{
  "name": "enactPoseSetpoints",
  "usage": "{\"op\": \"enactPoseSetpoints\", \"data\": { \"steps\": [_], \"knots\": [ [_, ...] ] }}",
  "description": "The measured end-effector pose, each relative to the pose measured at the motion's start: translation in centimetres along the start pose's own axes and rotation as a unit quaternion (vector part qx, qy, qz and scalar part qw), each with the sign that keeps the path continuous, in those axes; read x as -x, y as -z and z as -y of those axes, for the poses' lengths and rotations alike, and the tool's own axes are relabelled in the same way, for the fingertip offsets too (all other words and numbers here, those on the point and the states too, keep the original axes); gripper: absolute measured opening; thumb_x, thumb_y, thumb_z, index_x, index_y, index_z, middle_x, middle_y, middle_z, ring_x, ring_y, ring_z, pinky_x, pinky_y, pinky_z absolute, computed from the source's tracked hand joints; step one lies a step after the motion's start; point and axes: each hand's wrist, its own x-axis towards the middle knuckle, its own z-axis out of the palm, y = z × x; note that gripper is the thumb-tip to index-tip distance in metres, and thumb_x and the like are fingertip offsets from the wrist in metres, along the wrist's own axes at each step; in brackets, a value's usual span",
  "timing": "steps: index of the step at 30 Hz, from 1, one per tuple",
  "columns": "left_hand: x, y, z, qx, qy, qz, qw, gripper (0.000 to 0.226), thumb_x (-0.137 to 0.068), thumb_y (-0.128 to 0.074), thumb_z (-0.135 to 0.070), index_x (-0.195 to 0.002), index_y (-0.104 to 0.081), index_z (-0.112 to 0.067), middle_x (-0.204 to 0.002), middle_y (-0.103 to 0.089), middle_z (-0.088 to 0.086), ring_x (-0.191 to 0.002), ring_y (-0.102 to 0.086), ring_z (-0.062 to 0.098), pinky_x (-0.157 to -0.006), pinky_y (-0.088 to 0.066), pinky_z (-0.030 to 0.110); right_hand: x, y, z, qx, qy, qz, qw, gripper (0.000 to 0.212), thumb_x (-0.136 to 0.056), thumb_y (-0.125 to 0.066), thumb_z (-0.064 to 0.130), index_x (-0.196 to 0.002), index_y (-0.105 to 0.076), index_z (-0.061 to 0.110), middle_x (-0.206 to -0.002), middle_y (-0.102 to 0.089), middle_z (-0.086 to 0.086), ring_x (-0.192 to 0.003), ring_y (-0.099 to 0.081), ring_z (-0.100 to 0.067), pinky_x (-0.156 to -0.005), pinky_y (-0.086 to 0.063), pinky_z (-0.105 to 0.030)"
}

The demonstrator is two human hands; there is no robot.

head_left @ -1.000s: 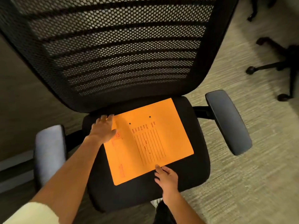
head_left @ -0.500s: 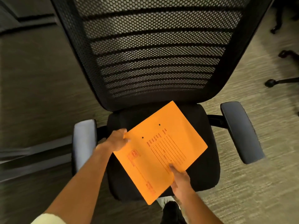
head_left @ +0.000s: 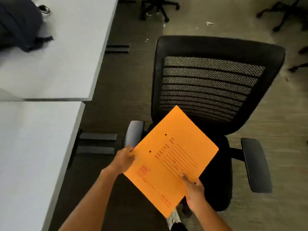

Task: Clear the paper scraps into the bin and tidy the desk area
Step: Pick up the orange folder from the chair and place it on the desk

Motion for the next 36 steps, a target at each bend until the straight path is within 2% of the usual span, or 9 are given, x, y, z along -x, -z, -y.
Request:
{"op": "enactPoseSetpoints", "data": {
  "steps": [3,7,10,13,15,18,22,27,36],
  "knots": [
    [5.8,1.5,2.6,0.070,0.031,-0.069,0.995,0.014,-0.093,-0.055,-0.015,-0.082,-0.046,-0.012,-0.078,-0.049,0.002,-0.072,-0.046,0.018,-0.062,-0.034,0.032,2.8,-1.2,0.9,0.059,0.034,0.063,0.996,0.067,-0.078,-0.079,0.016,-0.137,-0.048,0.010,-0.133,-0.058,-0.018,-0.122,-0.055,-0.037,-0.099,-0.048,-0.056],
    [13.6,2.4,6.3,0.157,0.057,-0.150,0.974,0.018,-0.095,-0.055,-0.022,-0.084,-0.044,-0.014,-0.078,-0.046,0.001,-0.069,-0.044,0.015,-0.062,-0.036,0.031,6.2,-3.5,2.0,0.146,0.082,0.168,0.972,0.053,-0.069,-0.083,0.027,-0.118,-0.063,0.017,-0.110,-0.072,-0.008,-0.100,-0.068,-0.024,-0.068,-0.056,-0.034],
    [19.7,2.5,9.0,0.227,0.082,-0.210,0.948,0.017,-0.096,-0.056,-0.027,-0.084,-0.044,-0.025,-0.084,-0.049,0.002,-0.076,-0.049,0.018,-0.067,-0.041,0.034,8.8,-5.9,1.9,0.211,0.112,0.234,0.942,0.049,-0.067,-0.085,0.033,-0.111,-0.066,0.025,-0.106,-0.074,-0.001,-0.098,-0.069,-0.018,-0.066,-0.056,-0.030],
    [26.6,2.2,11.6,0.281,0.101,-0.261,0.918,0.030,-0.091,-0.058,-0.042,-0.099,-0.050,-0.014,-0.094,-0.057,0.005,-0.083,-0.058,0.019,-0.070,-0.049,0.035,12.5,-8.6,0.5,0.266,0.149,0.296,0.905,0.045,-0.070,-0.084,0.034,-0.111,-0.066,0.028,-0.104,-0.075,0.003,-0.094,-0.071,-0.013,-0.061,-0.056,-0.024],
    [30.8,1.5,13.2,0.309,0.120,-0.289,0.898,0.049,-0.084,-0.054,-0.052,-0.104,-0.049,-0.007,-0.098,-0.058,0.007,-0.088,-0.060,0.022,-0.075,-0.053,0.040,14.9,-10.3,-0.8,0.295,0.173,0.327,0.881,0.041,-0.073,-0.083,0.033,-0.109,-0.066,0.028,-0.103,-0.074,0.003,-0.094,-0.070,-0.015,-0.063,-0.055,-0.027],
    [37.2,-0.5,15.7,0.355,0.149,-0.342,0.857,0.042,-0.092,-0.055,-0.047,-0.108,-0.049,-0.009,-0.107,-0.059,0.010,-0.097,-0.062,0.027,-0.085,-0.055,0.049,19.4,-12.3,-3.7,0.333,0.195,0.380,0.841,0.035,-0.075,-0.082,0.033,-0.105,-0.064,0.032,-0.103,-0.072,0.004,-0.094,-0.068,-0.015,-0.066,-0.055,-0.032],
    [45.1,-3.6,18.4,0.390,0.183,-0.419,0.800,0.024,-0.097,-0.054,-0.036,-0.105,-0.048,-0.014,-0.107,-0.058,0.006,-0.093,-0.060,0.019,-0.077,-0.053,0.037,25.6,-13.8,-7.8,0.375,0.216,0.459,0.776,0.039,-0.073,-0.083,0.032,-0.107,-0.063,0.029,-0.106,-0.072,0.002,-0.097,-0.069,-0.018,-0.077,-0.058,-0.040],
    [55.5,-7.9,20.9,0.437,0.214,-0.492,0.722,0.028,-0.096,-0.054,-0.038,-0.112,-0.047,-0.015,-0.115,-0.057,0.005,-0.098,-0.061,0.018,-0.076,-0.053,0.032,34.1,-13.4,-13.9,0.410,0.224,0.549,0.693,0.045,-0.072,-0.082,0.035,-0.112,-0.061,0.029,-0.107,-0.070,0.006,-0.099,-0.066,-0.014,-0.066,-0.052,-0.029],
    [71.7,-17.8,24.4,0.486,0.256,-0.583,0.598,0.035,-0.096,-0.052,-0.041,-0.122,-0.045,-0.019,-0.124,-0.057,0.001,-0.106,-0.062,0.022,-0.087,-0.054,0.041,47.8,-8.9,-25.7,0.473,0.261,0.655,0.529,0.056,-0.079,-0.077,0.040,-0.126,-0.051,0.025,-0.122,-0.063,0.003,-0.108,-0.063,-0.022,-0.093,-0.054,-0.047]
  ]
}}
